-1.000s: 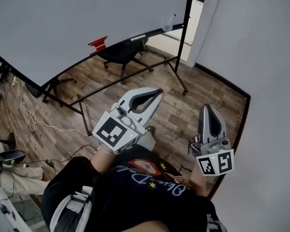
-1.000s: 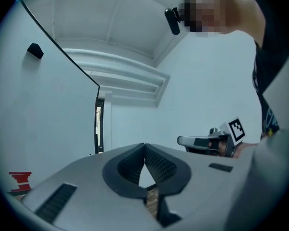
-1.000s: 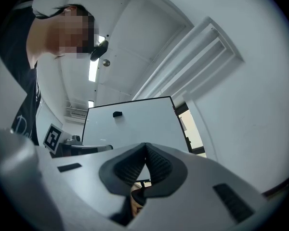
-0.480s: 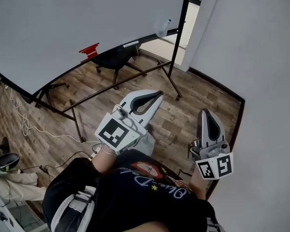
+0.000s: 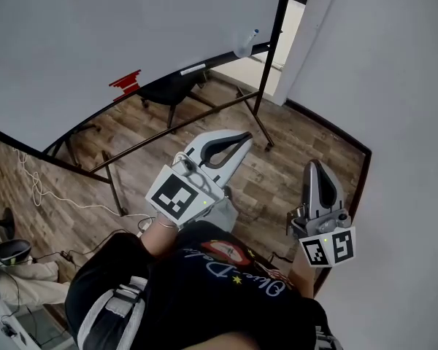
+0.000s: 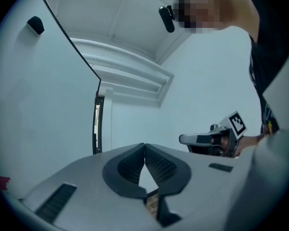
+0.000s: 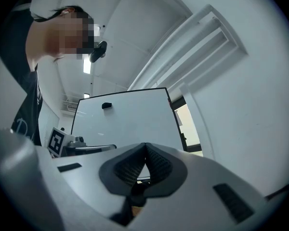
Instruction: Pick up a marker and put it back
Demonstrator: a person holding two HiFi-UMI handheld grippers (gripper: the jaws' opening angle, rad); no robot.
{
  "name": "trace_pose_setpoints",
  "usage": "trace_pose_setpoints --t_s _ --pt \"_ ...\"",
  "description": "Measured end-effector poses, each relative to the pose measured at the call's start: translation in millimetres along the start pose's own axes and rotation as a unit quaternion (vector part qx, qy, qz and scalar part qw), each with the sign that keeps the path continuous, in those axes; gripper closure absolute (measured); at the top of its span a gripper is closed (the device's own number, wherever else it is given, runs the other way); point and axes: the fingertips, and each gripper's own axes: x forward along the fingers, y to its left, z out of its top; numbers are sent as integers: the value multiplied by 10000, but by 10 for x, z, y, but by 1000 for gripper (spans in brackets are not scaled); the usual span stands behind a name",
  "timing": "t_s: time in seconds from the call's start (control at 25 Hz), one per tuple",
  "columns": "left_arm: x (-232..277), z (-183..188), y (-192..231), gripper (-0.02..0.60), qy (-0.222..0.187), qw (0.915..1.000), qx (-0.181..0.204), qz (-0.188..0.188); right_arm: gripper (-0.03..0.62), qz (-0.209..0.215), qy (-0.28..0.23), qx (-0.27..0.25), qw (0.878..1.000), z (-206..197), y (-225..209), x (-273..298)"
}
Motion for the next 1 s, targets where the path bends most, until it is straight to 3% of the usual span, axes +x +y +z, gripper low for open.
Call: trace_pose_setpoints --t_s 0.56,1.0 --pt "427 -170 754 578 -20 9994 -342 31 595 42 353 -74 9993 -144 -324 796" --pt "784 -232 1059 578 -115 9985 -518 -164 595 -160 466 -217 9986 -128 -585 1144"
